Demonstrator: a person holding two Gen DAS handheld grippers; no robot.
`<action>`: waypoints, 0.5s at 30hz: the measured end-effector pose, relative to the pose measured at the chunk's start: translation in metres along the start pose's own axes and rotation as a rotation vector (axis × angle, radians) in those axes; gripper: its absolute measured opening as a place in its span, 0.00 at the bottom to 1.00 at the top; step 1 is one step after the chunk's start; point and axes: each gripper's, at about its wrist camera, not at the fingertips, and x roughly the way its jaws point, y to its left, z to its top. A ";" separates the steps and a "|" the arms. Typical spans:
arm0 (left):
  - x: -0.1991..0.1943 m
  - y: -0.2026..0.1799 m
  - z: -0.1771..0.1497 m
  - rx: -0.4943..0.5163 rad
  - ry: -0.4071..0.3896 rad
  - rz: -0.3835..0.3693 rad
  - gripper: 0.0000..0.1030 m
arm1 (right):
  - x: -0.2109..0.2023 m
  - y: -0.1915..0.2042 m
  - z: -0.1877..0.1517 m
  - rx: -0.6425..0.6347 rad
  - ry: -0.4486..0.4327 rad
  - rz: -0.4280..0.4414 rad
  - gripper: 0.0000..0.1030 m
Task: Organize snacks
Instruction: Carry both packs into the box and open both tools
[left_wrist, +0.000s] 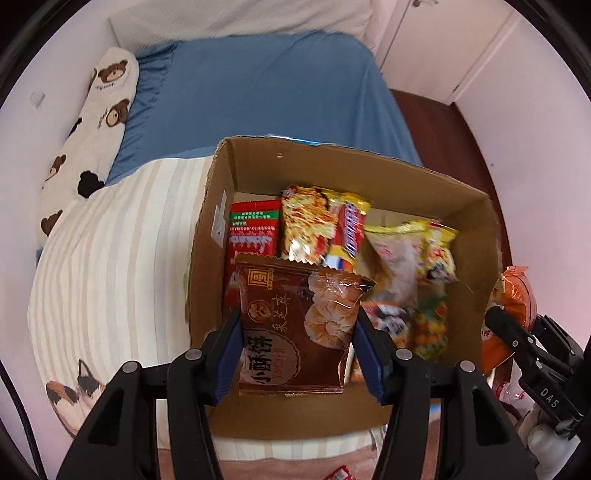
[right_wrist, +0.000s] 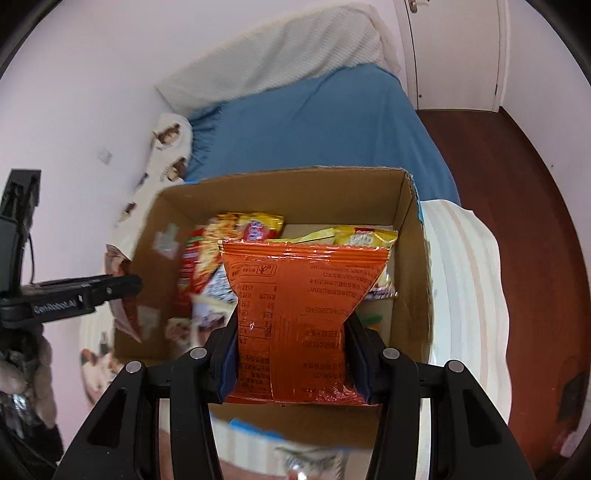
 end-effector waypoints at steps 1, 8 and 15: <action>0.011 0.002 0.007 -0.001 0.021 0.003 0.52 | 0.009 -0.002 0.004 0.007 0.009 -0.006 0.50; 0.057 0.012 0.026 -0.051 0.083 0.005 0.82 | 0.070 -0.017 0.026 0.059 0.094 -0.039 0.99; 0.058 0.009 0.020 -0.026 0.051 0.038 0.83 | 0.077 -0.012 0.019 0.040 0.105 -0.076 0.99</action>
